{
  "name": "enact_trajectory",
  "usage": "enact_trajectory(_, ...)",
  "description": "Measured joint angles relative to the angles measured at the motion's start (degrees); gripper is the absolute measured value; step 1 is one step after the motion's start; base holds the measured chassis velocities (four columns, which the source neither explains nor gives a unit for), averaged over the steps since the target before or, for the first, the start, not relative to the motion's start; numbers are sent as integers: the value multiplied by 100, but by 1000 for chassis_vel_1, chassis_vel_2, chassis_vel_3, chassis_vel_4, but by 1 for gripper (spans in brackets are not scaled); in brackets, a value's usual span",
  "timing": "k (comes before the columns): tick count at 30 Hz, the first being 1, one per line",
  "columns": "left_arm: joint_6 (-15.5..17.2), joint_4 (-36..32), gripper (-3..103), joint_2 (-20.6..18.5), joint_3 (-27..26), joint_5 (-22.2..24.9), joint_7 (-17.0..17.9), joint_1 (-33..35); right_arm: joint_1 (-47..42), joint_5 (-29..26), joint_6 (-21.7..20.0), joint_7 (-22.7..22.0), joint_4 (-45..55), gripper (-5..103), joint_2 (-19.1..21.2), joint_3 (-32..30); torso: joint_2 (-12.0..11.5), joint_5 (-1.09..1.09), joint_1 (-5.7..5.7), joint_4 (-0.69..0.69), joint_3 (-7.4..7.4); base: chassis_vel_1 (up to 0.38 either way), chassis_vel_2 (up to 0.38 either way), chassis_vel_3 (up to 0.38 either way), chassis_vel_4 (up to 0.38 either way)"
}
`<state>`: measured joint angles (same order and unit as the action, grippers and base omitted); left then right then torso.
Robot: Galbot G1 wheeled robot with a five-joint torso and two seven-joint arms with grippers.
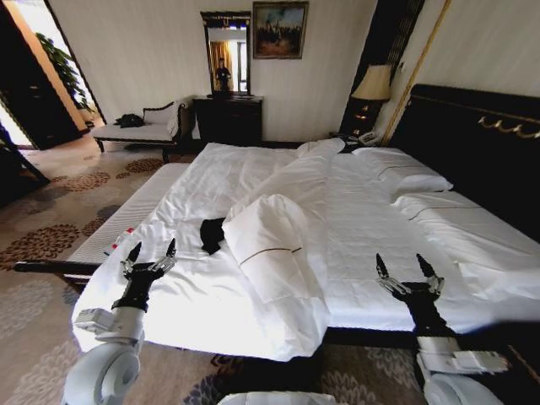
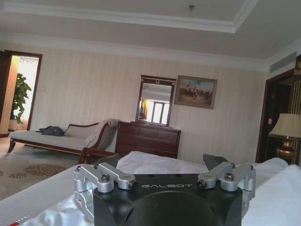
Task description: Fold the clothes on the bed.
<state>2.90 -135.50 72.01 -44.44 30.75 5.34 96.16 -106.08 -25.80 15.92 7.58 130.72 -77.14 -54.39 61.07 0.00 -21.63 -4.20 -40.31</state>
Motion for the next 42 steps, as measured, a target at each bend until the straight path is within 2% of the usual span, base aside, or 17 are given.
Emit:
enact_trajectory(8,0,17,100,18,-23,-9,0,-4,47,-51,32,-1,-92,100,84,60,0,0,0,0,0,80,160,-94,-162)
enact_trajectory(12,2,45,100,24,-80,-13,3,-15,103,-294,21,-130,-135,100,197,168,0,-1,-1,0,0,49,143,-51,-134)
enact_trajectory(15,18,76,100,-57,-166,-3,17,-30,161,-686,-65,-311,-149,100,421,272,0,-1,-3,0,-1,20,42,-13,-38)
enact_trajectory(17,21,77,100,-111,-238,9,23,25,254,-1199,-184,-495,-138,100,791,393,0,2,-2,-2,-1,0,0,0,0)
enact_trajectory(18,21,77,100,-111,-238,9,23,25,254,-1199,-184,-495,-138,100,791,393,0,2,-2,-2,-1,0,0,0,0)
enact_trajectory(19,21,71,100,-122,-274,11,27,60,323,-1545,-268,-625,-109,100,1030,479,0,3,-2,-1,0,0,0,0,0)
enact_trajectory(22,39,30,100,-123,-399,11,59,153,748,-2836,-825,-1339,133,100,1850,796,0,2,0,1,0,0,0,0,0)
enact_trajectory(24,46,25,100,-123,-413,8,64,162,847,-3023,-956,-1491,179,100,1961,845,0,2,0,1,0,0,0,0,0)
enact_trajectory(25,62,13,100,-124,-435,1,77,174,983,-3266,-1142,-1695,240,100,2096,904,0,2,-1,1,0,0,0,0,0)
enact_trajectory(26,94,-10,100,-127,-471,-29,91,194,1305,-3836,-1583,-2164,378,100,2376,1027,0,0,-1,1,0,0,0,0,0)
enact_trajectory(27,94,-10,100,-127,-471,-29,91,194,1305,-3836,-1583,-2164,378,100,2376,1027,0,0,-1,1,0,0,0,0,0)
enact_trajectory(30,132,-12,100,-98,-509,-84,128,208,1922,-4764,-2303,-2714,463,100,2825,1276,-1,0,-1,0,0,0,0,0,0)
enact_trajectory(36,134,15,100,-13,-523,-167,140,246,2653,-5419,-2845,-2973,259,100,3216,1700,0,1,-1,0,0,0,0,0,0)
enact_trajectory(38,133,14,100,36,-539,-188,142,273,3210,-5761,-3171,-3104,37,100,3399,2014,0,1,-1,-1,0,0,0,0,0)
enact_trajectory(39,134,4,100,73,-576,-195,147,296,3862,-6130,-3395,-3316,-152,100,3522,2366,0,0,-1,1,0,0,0,0,0)
enact_trajectory(40,134,4,100,73,-576,-195,147,296,3862,-6130,-3395,-3316,-152,100,3522,2366,0,0,-1,1,0,0,0,0,0)
enact_trajectory(42,134,0,100,104,-654,-195,154,326,4860,-6683,-3740,-3730,-431,100,3608,2941,0,-1,-1,1,-1,0,0,0,0)
